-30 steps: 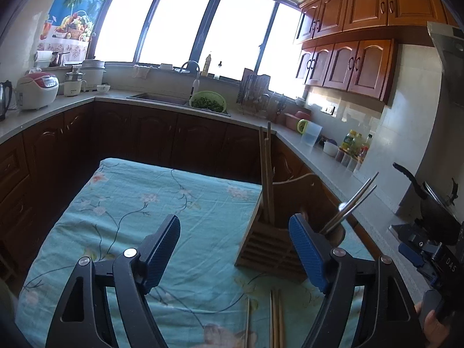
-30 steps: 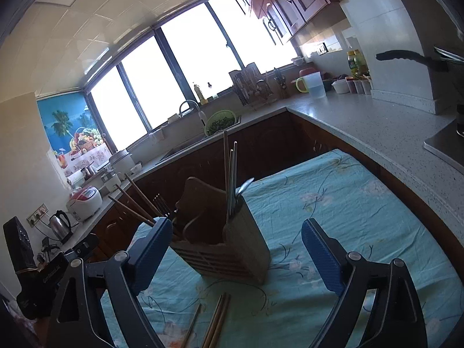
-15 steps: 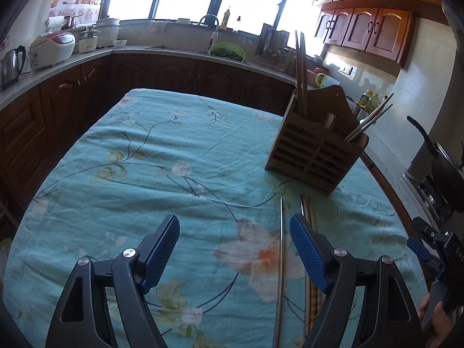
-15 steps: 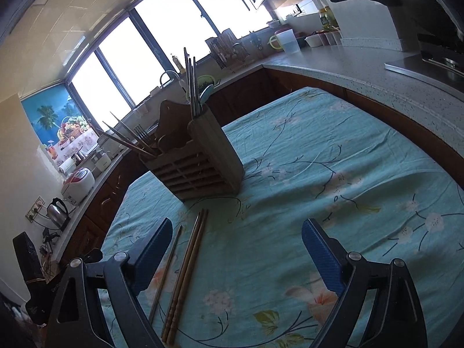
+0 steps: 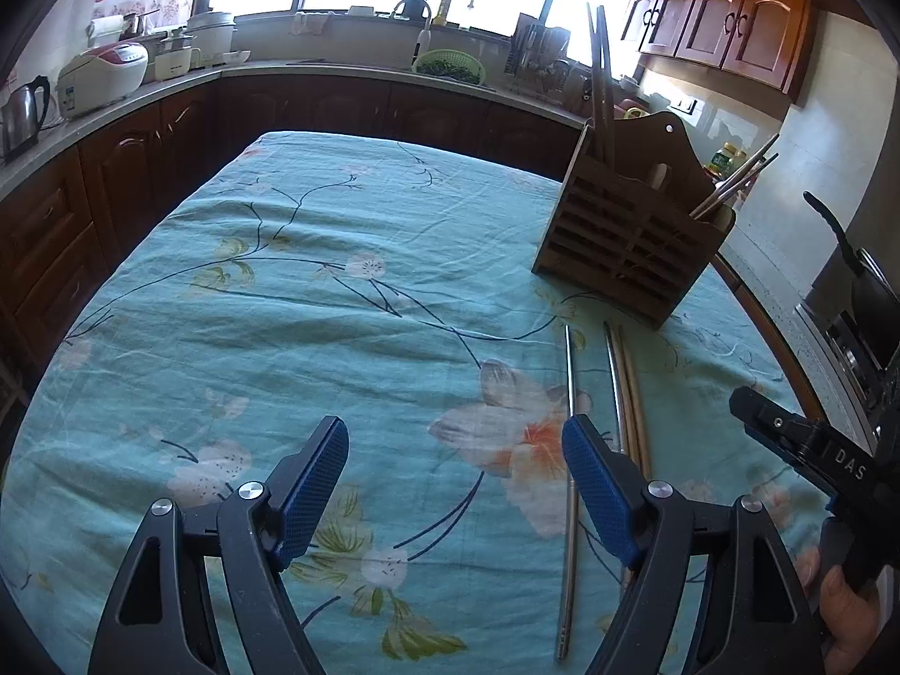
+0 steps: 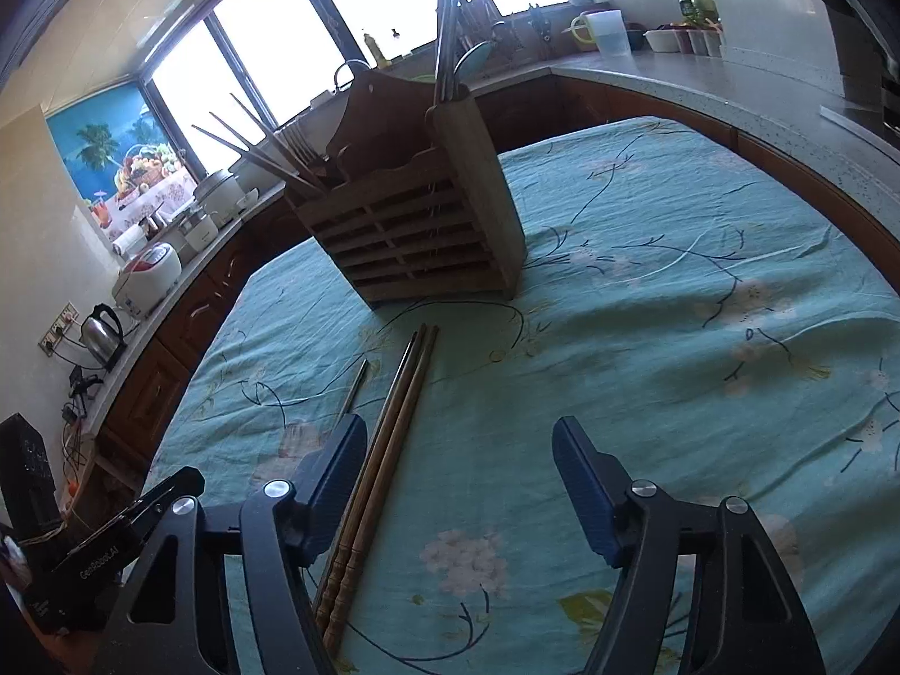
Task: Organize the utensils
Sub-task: 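Grasp a steel chopstick with the left tool while the right grasps wooden chopsticks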
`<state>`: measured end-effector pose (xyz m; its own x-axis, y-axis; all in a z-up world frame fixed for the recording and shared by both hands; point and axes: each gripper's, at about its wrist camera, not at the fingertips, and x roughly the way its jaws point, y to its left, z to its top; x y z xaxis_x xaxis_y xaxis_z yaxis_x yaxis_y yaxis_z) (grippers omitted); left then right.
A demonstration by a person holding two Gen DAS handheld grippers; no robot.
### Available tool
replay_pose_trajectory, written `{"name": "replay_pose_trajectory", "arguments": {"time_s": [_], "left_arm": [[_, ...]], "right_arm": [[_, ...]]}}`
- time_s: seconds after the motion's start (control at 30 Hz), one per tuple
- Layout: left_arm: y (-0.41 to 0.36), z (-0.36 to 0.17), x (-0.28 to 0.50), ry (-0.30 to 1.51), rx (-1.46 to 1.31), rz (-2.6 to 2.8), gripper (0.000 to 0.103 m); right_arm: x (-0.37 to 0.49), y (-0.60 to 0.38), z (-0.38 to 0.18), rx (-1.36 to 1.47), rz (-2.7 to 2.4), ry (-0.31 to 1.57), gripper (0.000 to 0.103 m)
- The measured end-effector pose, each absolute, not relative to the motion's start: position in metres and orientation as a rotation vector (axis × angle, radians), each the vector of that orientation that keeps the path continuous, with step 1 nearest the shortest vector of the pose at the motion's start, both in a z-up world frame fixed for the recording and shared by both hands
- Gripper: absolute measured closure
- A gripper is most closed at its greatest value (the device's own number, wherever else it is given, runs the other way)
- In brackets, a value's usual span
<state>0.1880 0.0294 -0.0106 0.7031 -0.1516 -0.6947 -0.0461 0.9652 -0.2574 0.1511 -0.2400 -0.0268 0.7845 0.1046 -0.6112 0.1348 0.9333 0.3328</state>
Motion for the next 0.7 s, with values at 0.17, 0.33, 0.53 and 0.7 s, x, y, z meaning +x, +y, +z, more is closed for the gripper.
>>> {"name": "replay_pose_trajectory", "arguments": {"time_s": [0.17,0.33,0.53,0.7], "left_arm": [[0.039,-0.019,0.188,0.811,-0.288,-0.019,0.025],[0.045,-0.024,0.19,0.828,-0.298,-0.004,0.025],[0.047,-0.025,0.19,0.834,-0.308,-0.01,0.025],[0.043,-0.028,0.19,0.844,-0.307,-0.022,0.025]], "right_arm": [[0.182,-0.212,-0.04,0.302,0.044,0.763,0.058],[0.201,-0.181,-0.056,0.127,0.054,0.844,0.065],[0.19,-0.187,-0.056,0.067,0.069,0.88,0.076],[0.154,-0.201,-0.055,0.026,0.092,0.908,0.078]]}}
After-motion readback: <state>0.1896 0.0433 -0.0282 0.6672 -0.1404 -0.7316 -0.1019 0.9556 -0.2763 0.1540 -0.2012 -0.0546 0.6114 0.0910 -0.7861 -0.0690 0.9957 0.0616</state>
